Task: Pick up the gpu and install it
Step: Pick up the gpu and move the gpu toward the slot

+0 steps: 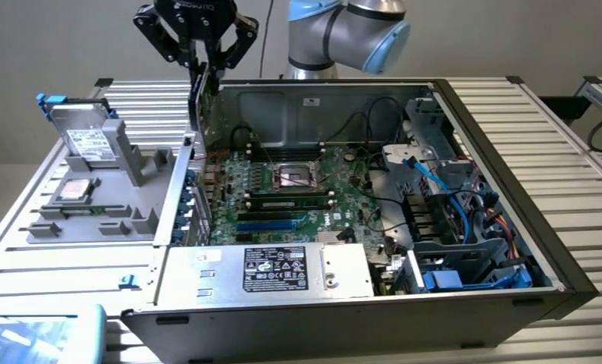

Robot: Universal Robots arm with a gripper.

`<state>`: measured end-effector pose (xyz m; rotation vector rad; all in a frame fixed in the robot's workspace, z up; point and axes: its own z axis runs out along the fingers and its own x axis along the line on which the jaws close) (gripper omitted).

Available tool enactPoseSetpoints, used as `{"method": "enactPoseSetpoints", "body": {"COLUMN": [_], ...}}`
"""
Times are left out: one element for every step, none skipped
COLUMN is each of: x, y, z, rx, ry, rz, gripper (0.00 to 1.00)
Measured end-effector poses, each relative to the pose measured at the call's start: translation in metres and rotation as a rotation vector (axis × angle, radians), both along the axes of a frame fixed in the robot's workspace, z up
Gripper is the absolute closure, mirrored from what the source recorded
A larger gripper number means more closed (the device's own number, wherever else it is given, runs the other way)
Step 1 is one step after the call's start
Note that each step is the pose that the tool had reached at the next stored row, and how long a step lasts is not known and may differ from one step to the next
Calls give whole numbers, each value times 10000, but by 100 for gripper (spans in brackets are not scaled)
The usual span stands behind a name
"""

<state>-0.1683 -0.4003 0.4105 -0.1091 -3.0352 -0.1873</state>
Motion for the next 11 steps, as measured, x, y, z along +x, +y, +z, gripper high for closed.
{"method": "enactPoseSetpoints", "body": {"x": [45,90,139,183,224,264,306,341,375,407,434], "y": [0,0,0,-1,-1,-2,-3,-5,-7,-10,-12], "z": [0,0,-1,0,0,0,0,0,0,0,0], "rx": [0,1,1,1,0,0,0,0,0,0,-1], "ry": [-2,-4,-5,-5,-5,-5,-7,-14,-29,-51,-87], "rz": [-1,-1,0,-1,-1,-1,0,-1,-1,-1,-1], "gripper": [72,72,72,72,72,72,72,72,72,72,72]}}
